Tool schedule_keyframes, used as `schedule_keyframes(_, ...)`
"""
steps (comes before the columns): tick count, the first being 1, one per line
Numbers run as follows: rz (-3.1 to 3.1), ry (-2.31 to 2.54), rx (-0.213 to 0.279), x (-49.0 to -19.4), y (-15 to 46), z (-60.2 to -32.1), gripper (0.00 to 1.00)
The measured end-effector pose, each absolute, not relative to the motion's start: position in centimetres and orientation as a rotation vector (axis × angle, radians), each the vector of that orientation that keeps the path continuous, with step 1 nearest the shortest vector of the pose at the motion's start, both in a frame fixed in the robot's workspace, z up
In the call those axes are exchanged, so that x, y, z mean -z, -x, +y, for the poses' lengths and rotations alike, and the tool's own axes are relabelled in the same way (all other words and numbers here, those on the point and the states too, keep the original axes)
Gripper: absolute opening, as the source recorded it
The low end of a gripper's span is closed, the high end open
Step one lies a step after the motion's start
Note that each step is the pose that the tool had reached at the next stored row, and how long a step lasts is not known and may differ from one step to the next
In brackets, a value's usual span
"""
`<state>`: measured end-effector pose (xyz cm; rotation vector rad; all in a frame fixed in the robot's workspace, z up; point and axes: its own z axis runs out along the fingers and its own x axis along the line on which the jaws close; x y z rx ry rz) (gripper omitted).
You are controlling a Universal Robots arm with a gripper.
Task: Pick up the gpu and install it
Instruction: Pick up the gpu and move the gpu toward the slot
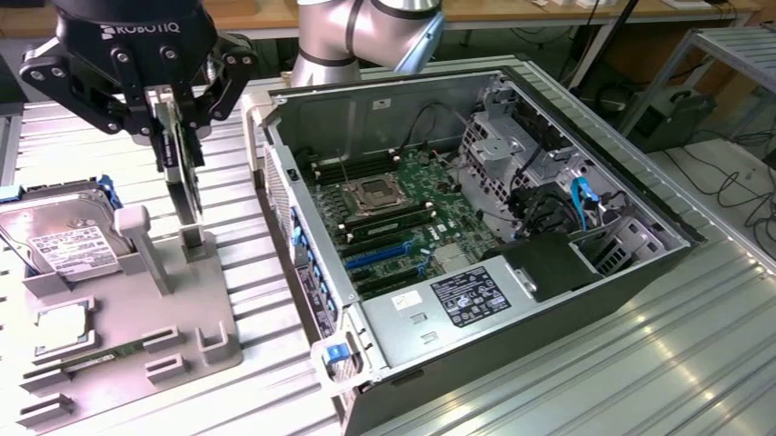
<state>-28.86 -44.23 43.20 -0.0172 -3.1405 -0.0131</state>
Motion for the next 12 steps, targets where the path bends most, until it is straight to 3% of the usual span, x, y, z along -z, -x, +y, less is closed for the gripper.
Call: schedule_keyframes(12, -3.140, 0.017, 0.013, -43.21, 27.91, -44.23, 0.28)
